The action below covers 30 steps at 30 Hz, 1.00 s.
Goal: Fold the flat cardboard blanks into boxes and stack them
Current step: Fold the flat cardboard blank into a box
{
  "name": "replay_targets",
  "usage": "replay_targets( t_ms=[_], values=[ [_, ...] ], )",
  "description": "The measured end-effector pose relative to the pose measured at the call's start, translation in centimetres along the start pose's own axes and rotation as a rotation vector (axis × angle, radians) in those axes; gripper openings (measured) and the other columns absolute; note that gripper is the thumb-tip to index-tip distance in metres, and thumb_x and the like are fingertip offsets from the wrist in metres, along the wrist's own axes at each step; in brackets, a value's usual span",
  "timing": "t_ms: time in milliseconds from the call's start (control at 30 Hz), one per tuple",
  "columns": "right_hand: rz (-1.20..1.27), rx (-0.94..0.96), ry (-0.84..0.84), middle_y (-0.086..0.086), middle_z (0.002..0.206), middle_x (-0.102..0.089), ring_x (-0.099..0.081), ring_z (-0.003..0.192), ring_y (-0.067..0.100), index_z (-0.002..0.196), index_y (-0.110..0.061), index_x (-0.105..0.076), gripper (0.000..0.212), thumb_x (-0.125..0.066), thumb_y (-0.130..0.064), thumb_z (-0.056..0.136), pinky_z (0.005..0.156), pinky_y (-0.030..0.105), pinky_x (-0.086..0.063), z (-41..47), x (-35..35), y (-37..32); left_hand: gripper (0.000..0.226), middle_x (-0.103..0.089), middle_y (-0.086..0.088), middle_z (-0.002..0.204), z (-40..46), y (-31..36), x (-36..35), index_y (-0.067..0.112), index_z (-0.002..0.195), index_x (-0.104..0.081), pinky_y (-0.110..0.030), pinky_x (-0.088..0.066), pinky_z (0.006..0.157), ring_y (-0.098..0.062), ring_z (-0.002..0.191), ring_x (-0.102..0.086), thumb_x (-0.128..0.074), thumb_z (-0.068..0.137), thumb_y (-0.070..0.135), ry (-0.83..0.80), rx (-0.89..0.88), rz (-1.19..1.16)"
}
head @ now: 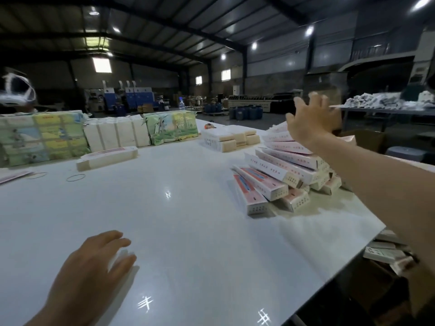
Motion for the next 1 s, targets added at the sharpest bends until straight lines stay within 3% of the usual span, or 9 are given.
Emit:
replay_targets(
  t_ms=[133,233,300,433,567,667,767,867,1000],
  values=[
    [0.312,0.381,0.056,0.006,0.134,-0.053,-0.042,0.124,0.026,0.127,-0.019,-0.057,0.036,-0.050,-0.028,0.093,0.104,0.050,-0.028,-6.5,1.3,-8.9,0.040,-0.065,0.005,0.110,-0.3,1.2,1.3,0.019,0.097,-0.072,-0.033,-0.040,0.087,-0.020,0.108,-0.057,-0.052,0.070,0.041,-0.070,0.062,-0.051],
    [0.451,0.639,-0.144,0.001,0.122,-0.063,-0.052,0.113,0.024,0.113,-0.023,-0.068,0.028,-0.050,-0.028,0.092,0.096,0.039,-0.034,-14.2,0.3,-14.7,0.043,-0.060,0.012,0.116,-0.3,1.4,1.9,0.023,0.107,-0.066,-0.025,-0.036,0.090,-0.011,0.112,-0.051,-0.044,0.077,0.044,-0.107,0.090,-0.035],
    [0.425,0.734,-0.311,-0.002,0.121,-0.064,-0.053,0.112,0.023,0.111,-0.026,-0.068,0.028,-0.048,-0.030,0.093,0.094,0.034,-0.038,-18.6,-1.3,-17.2,0.032,-0.058,0.014,0.119,-0.5,1.2,1.8,0.026,0.112,-0.063,-0.023,-0.034,0.091,-0.008,0.114,-0.048,-0.047,0.088,0.041,-0.114,0.117,-0.005],
    [0.349,0.768,-0.530,-0.004,0.118,-0.061,-0.053,0.107,0.021,0.106,-0.026,-0.067,0.028,-0.041,-0.029,0.095,0.089,0.030,-0.041,-23.5,-4.5,-18.7,0.026,-0.059,0.011,0.117,-0.7,0.6,1.8,0.026,0.110,-0.064,-0.027,-0.038,0.092,-0.010,0.112,-0.047,-0.050,0.090,0.033,-0.182,0.171,-0.003],
    [0.437,0.725,-0.530,-0.009,0.120,-0.059,-0.050,0.109,0.016,0.113,-0.026,-0.065,0.029,-0.041,-0.031,0.097,0.089,0.030,-0.042,-24.2,-5.8,-18.3,0.025,-0.059,0.008,0.115,-0.5,0.6,1.5,0.026,0.105,-0.066,-0.030,-0.041,0.089,-0.013,0.110,-0.049,-0.049,0.089,0.034,-0.237,0.172,-0.013],
    [0.474,0.719,-0.517,-0.011,0.119,-0.059,-0.050,0.109,0.014,0.111,-0.027,-0.067,0.026,-0.046,-0.030,0.096,0.087,0.028,-0.042,-24.2,-6.3,-18.1,0.020,-0.059,0.009,0.113,1.0,-1.3,2.7,0.028,0.100,-0.064,-0.029,-0.040,0.085,-0.013,0.110,-0.052,-0.051,0.088,0.037,-0.284,0.276,-0.098],
    [0.503,0.704,-0.514,-0.013,0.117,-0.059,-0.048,0.108,0.010,0.111,-0.027,-0.067,0.025,-0.049,-0.026,0.094,0.080,0.025,-0.037,-24.1,-6.6,-18.2,0.033,-0.056,0.005,0.125,4.1,-7.0,6.1,0.024,0.117,-0.059,-0.029,-0.039,0.084,-0.017,0.112,-0.051,-0.051,0.089,0.038,-0.248,0.456,0.030],
    [0.519,0.687,-0.515,-0.012,0.113,-0.060,-0.049,0.105,0.012,0.107,-0.026,-0.069,0.022,-0.052,-0.024,0.093,0.079,0.025,-0.035,-24.1,-6.6,-18.3,0.041,-0.052,-0.007,0.125,5.2,-14.0,10.2,0.015,0.113,-0.053,-0.038,-0.039,0.085,-0.027,0.113,-0.047,-0.052,0.086,0.046,-0.222,0.717,0.370],
    [0.530,0.685,-0.515,-0.014,0.105,-0.058,-0.049,0.100,0.012,0.104,-0.027,-0.069,0.020,-0.054,-0.023,0.092,0.079,0.027,-0.038,-24.2,-6.4,-18.4,0.097,-0.039,-0.013,0.129,3.3,-20.7,12.2,0.012,0.123,-0.045,-0.042,-0.031,0.089,-0.030,0.120,-0.033,-0.060,0.057,0.082,-0.293,1.030,0.606]
  ],
)
Point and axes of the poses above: each hand's wrist, its own z-axis towards the middle knuckle, its own x-axis out of the back of the hand, y = z × x, the point moved 2 cm from there along z, towards the middle knuckle
